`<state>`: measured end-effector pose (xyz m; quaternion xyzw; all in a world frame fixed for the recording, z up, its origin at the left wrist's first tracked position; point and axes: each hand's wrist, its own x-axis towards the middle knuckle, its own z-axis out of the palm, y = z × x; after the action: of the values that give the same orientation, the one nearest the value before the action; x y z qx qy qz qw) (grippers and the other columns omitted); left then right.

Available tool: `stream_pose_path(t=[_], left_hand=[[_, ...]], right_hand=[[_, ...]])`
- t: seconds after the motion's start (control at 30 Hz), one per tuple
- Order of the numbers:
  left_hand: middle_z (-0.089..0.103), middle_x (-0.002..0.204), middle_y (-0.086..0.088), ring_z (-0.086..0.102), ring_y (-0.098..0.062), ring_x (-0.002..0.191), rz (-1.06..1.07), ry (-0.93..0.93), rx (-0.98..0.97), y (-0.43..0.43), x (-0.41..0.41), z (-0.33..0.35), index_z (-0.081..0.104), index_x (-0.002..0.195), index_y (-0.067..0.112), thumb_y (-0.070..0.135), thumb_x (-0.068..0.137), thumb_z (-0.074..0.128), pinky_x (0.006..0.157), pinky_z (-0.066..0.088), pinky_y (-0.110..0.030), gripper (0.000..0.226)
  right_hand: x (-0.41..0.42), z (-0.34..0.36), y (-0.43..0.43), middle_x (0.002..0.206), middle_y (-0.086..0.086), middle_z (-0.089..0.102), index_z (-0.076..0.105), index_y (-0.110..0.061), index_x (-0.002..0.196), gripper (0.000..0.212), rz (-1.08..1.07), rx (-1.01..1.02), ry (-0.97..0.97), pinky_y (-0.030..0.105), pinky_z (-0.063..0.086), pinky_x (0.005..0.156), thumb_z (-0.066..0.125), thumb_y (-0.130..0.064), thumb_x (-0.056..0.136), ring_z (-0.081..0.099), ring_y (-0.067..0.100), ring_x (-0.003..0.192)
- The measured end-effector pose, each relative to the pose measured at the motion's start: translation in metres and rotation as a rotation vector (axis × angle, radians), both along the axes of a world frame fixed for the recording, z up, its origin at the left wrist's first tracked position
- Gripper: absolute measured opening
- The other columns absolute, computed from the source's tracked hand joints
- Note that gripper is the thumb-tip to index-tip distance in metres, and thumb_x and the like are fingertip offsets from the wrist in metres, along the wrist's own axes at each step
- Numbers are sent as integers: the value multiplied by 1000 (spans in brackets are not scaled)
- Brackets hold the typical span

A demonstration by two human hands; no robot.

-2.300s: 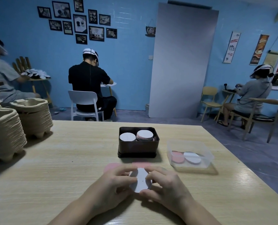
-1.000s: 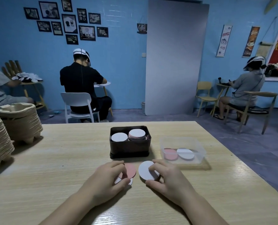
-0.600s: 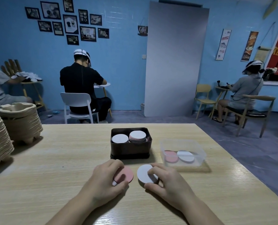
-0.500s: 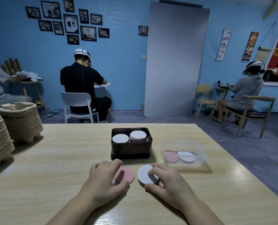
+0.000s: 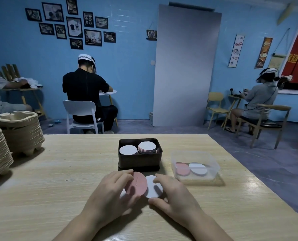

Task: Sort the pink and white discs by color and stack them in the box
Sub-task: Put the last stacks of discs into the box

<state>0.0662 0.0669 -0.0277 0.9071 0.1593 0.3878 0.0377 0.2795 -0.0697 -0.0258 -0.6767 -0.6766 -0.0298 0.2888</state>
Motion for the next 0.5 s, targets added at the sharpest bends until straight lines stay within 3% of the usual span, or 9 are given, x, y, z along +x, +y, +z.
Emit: stream_pose_path(t=[0.07, 0.13, 0.23, 0.37, 0.5], left_hand=[[68, 109, 7, 58, -8, 125, -44, 15, 0, 0, 1, -1, 58, 97, 21, 40, 85, 74, 87, 53, -33, 27], [67, 120, 5, 59, -11, 124, -86, 52, -1, 2, 2, -4, 54, 100, 25, 42, 87, 74, 86, 53, -32, 29], [60, 134, 7, 59, -13, 118, -134, 126, 5, 2, 5, -7, 53, 100, 25, 41, 85, 79, 91, 45, -24, 34], [56, 144, 8, 55, -9, 128, -140, 145, -55, 2, 6, -5, 54, 108, 28, 43, 81, 80, 97, 41, -16, 40], [60, 137, 21, 56, 2, 124, -138, 51, -177, 3, -2, -6, 56, 117, 37, 55, 93, 65, 94, 47, -23, 32]], right_hand=[[-6, 0, 2, 131, -13, 59, 48, -30, 134, 65, 32, 12, 13, 20, 41, 98, 63, -65, 82, 52, 7, 119], [-10, -1, 4, 132, -11, 60, 48, -28, 136, 65, 78, 56, -12, 16, 38, 99, 68, -60, 83, 53, 7, 118], [-10, -4, 4, 134, -2, 61, 52, -25, 129, 55, 129, 98, -69, 19, 39, 103, 72, -52, 85, 54, 11, 126], [-5, -3, 2, 143, -3, 56, 56, -30, 119, 40, 126, 120, -26, 28, 42, 104, 69, -52, 88, 52, 12, 130], [0, -4, -1, 142, -5, 57, 62, -25, 116, 36, 118, 188, 33, 31, 44, 105, 72, -45, 88, 47, 6, 136]])
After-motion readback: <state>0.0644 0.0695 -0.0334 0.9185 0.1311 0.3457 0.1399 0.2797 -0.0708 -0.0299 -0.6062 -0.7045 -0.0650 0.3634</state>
